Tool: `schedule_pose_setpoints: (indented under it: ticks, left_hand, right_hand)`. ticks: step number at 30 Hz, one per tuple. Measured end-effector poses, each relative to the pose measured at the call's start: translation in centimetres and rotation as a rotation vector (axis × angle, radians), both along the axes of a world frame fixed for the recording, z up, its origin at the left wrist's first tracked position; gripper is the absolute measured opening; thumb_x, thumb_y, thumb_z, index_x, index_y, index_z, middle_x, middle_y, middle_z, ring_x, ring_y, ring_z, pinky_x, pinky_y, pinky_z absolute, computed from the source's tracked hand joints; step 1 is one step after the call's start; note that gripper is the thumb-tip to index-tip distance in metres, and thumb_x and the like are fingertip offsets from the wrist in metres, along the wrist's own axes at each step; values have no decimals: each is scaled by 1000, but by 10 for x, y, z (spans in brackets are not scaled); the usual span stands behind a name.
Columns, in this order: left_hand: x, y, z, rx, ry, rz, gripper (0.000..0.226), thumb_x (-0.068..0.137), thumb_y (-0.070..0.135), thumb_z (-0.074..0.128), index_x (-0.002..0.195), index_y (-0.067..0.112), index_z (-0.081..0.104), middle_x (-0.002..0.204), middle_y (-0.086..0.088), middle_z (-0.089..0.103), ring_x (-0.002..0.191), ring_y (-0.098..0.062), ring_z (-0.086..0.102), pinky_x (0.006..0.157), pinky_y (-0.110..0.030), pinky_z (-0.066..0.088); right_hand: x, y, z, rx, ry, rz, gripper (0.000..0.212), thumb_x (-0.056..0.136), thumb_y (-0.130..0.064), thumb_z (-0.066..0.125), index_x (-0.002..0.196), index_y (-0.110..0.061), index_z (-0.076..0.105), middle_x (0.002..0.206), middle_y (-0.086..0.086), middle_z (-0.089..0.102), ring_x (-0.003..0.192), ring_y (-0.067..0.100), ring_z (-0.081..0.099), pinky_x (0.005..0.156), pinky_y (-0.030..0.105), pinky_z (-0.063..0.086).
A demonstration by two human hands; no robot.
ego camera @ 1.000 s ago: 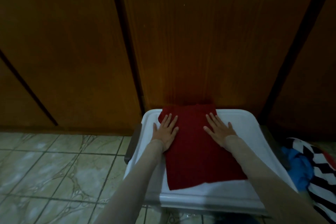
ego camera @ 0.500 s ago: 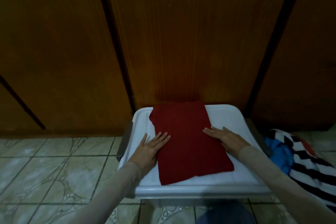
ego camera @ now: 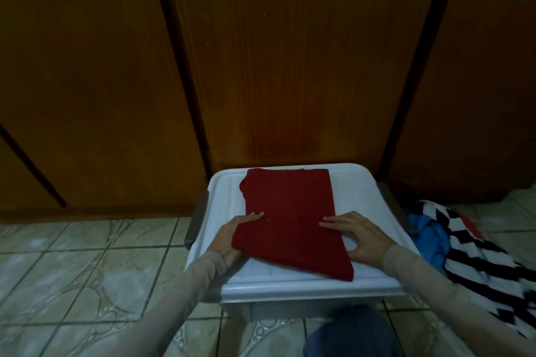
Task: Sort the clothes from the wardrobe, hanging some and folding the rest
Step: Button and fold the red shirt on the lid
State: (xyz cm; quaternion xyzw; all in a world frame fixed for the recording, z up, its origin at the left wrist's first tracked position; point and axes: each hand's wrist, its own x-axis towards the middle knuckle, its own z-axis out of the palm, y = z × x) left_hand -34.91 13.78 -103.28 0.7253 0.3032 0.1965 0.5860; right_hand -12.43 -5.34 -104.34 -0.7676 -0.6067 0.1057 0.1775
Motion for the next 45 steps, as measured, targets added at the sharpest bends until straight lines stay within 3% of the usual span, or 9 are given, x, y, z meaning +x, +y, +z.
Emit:
schedule_pose_setpoints:
  ticks: [4, 6, 8, 12, 24, 29, 36, 40, 45]
  left_hand:
    - [6, 4, 11, 305, 269, 59, 32, 87, 42, 53, 91, 11, 59, 92, 3, 59, 95, -21, 58, 80, -21, 47]
    - [8, 11, 15, 348, 234, 34, 47, 84, 59, 45, 81, 13, 57, 90, -9, 63, 91, -27, 60, 80, -32, 43]
    - [13, 13, 14, 369, 225, 92, 42, 96, 47, 38, 85, 12, 58, 91, -16, 66, 91, -34, 61, 78, -34, 42]
    - [30, 10, 9, 503, 321, 253, 48, 101, 39, 25, 117, 9, 58, 105, -15, 66, 98, -32, 60, 85, -35, 43]
    - [64, 20, 20, 545, 718, 274, 39, 104, 22, 27, 111, 5, 61, 113, -13, 62, 104, -27, 59, 84, -33, 45]
    - [63, 19, 30, 714, 827, 355, 31, 102, 22, 29, 125, 8, 43, 119, -9, 59, 107, -25, 59, 88, -35, 42]
    - [88, -18, 37, 943, 508, 141, 42, 101, 17, 24, 143, 10, 30, 146, -7, 37, 137, -20, 30, 117, -36, 11]
    - [93, -25, 23, 916, 611, -22, 48, 103, 20, 17, 150, 10, 11, 158, -2, 9, 146, -15, 3, 117, -39, -2]
    - [97, -9, 10, 854, 687, -76, 51, 103, 29, 11, 151, 14, 1, 159, 0, 2, 146, -14, -2, 117, -41, -6]
  right_hand:
    - [-19, 4, -5, 342, 166, -182, 20, 91, -16, 54, 106, -14, 67, 107, 2, 66, 100, 18, 61, 92, 27, 44]
    - [-30, 11, 6, 309, 506, -340, 21, 96, -26, 50, 101, -12, 65, 100, 4, 68, 94, 15, 63, 92, 32, 47]
    - [-33, 19, 11, 318, 611, -429, 33, 96, -33, 45, 105, -10, 65, 102, 5, 68, 94, 16, 63, 92, 34, 48]
    - [-35, 36, 13, 342, 447, -617, 41, 100, -33, 36, 106, -4, 64, 96, 15, 68, 86, 26, 64, 83, 36, 51]
    - [-34, 64, 21, -64, 114, -873, 43, 103, -24, 29, 103, 4, 61, 107, 19, 63, 97, 32, 60, 70, 29, 39]
    - [-33, 65, 28, 104, 126, -910, 30, 101, -24, 35, 107, 0, 50, 106, 19, 59, 92, 31, 59, 69, 32, 42]
    - [-54, 87, 45, 224, 49, -635, 41, 102, -18, 26, 141, -7, 32, 148, 9, 33, 133, 23, 35, 105, 32, 30]
    - [-58, 99, 35, -20, -6, -461, 48, 104, -24, 15, 150, -14, 5, 158, 0, -1, 145, 11, 0, 117, 31, 6]
    - [-50, 104, 22, -225, -63, -427, 51, 103, -31, 9, 150, -15, -5, 158, -1, -9, 145, 11, -9, 118, 35, -2]
